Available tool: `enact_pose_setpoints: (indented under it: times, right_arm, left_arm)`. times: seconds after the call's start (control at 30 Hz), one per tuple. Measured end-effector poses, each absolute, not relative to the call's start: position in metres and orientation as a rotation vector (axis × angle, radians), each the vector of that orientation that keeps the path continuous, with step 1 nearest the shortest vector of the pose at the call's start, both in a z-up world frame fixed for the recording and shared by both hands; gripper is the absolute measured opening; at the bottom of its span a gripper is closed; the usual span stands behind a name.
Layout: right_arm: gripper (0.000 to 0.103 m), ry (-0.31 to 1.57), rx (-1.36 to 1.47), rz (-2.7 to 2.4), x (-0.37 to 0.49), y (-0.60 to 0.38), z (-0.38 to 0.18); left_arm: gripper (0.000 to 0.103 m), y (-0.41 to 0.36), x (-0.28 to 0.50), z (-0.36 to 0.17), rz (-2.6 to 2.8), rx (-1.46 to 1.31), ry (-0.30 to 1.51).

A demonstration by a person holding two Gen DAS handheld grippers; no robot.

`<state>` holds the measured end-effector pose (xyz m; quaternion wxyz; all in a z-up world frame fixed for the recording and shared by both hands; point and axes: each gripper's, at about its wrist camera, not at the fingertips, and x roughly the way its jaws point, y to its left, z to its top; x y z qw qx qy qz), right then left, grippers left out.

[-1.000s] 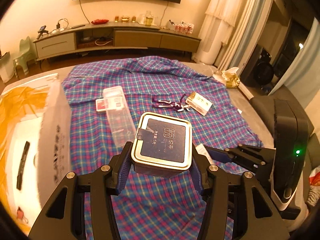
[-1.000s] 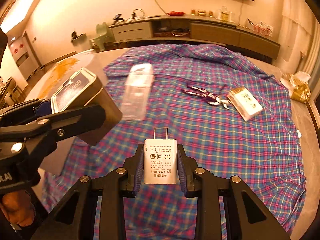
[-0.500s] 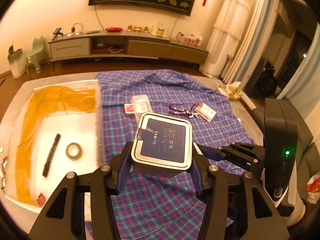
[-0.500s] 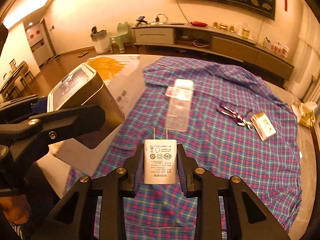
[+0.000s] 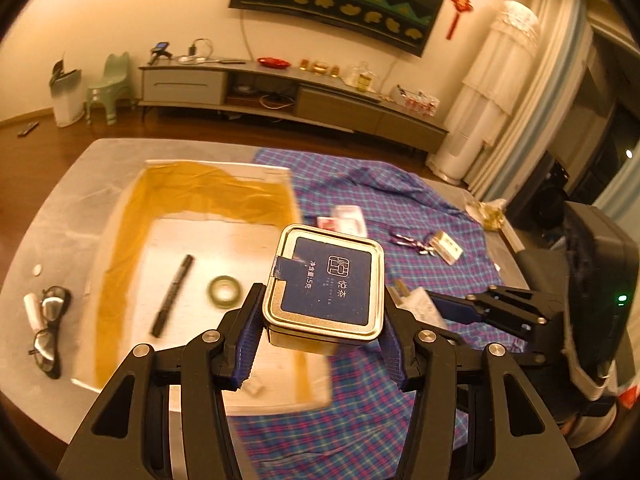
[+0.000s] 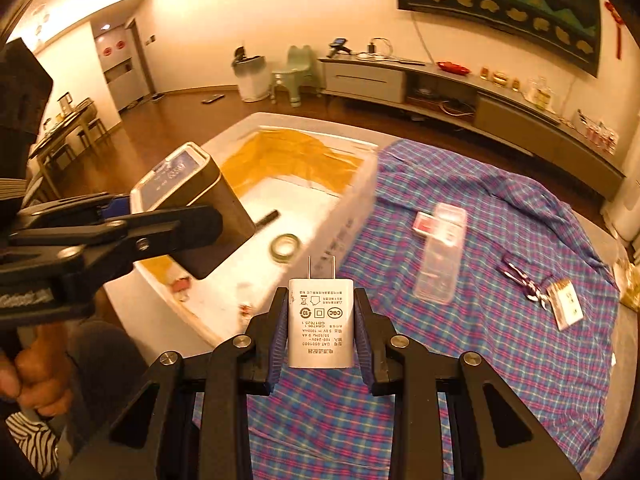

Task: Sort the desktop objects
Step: 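Carry the tin and charger plug over the cardboard box with both tools, then lower the tin and charger plug into the box with both tools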

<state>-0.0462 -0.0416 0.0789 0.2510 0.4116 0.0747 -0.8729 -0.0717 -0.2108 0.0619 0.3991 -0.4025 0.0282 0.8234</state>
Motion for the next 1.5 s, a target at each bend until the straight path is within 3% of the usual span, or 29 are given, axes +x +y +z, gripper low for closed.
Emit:
enact_pose_setpoints:
  times: [0.53, 1.5]
  right_arm:
    - [0.032, 0.346, 1.138, -2.259, -0.077, -0.117, 0.077]
    - [0.032, 0.624, 1.346, -2.175, -0.2, -0.186, 0.003]
  left_arm:
    - [0.054, -0.248, -0.145, 0.037, 2.142, -1.162, 0.051]
    - [0.055, -0.207, -0.253, -0.03, 2.114, -1.427, 0.244]
